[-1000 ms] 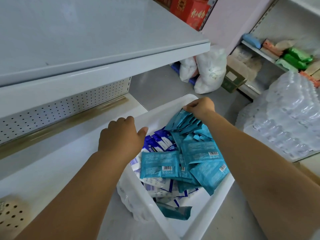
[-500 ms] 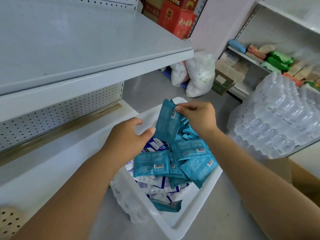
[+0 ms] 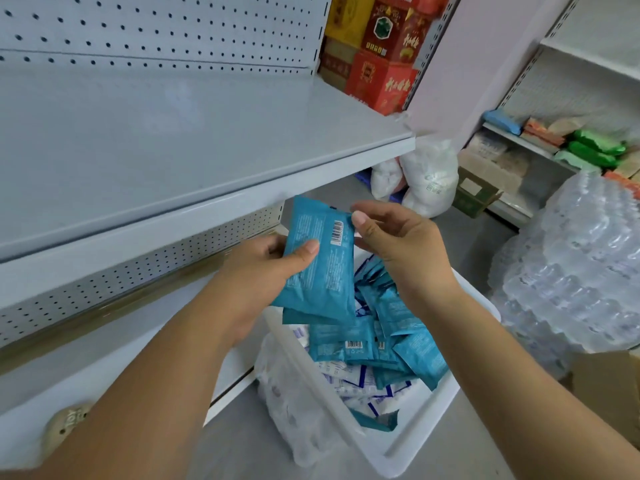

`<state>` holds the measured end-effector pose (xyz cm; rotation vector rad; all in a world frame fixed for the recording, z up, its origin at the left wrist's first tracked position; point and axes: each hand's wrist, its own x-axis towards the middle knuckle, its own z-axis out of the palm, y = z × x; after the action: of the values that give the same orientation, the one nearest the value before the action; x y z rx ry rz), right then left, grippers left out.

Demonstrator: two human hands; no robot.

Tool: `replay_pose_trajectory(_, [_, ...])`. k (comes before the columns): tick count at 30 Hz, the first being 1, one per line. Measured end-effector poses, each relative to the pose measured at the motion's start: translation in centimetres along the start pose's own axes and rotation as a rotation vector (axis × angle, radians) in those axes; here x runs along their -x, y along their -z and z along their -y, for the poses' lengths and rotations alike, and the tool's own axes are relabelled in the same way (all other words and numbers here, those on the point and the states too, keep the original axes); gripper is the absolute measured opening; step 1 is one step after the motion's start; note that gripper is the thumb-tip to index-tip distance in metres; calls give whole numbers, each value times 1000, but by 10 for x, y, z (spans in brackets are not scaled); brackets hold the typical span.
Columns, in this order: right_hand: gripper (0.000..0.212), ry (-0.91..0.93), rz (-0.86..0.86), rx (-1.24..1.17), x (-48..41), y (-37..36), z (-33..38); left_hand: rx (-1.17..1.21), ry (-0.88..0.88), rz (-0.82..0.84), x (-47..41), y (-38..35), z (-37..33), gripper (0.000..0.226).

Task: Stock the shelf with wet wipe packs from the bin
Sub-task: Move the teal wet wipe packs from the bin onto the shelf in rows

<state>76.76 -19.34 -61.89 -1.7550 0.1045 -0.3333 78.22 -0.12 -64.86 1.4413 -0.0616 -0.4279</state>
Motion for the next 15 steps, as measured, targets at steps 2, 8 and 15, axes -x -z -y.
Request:
replay_pose_trajectory(2, [16,70,-54,62,3,-12,17,31,-42,-67,11,10,-14,41])
replay_pose_trajectory(8, [12,289,20,-15,17,-77,84,291,-121,-187,48,47,-70,35])
replay_pose_trajectory(15, [13,464,244,-38,8,-182,137,306,-314,-407,88,128,-127,37])
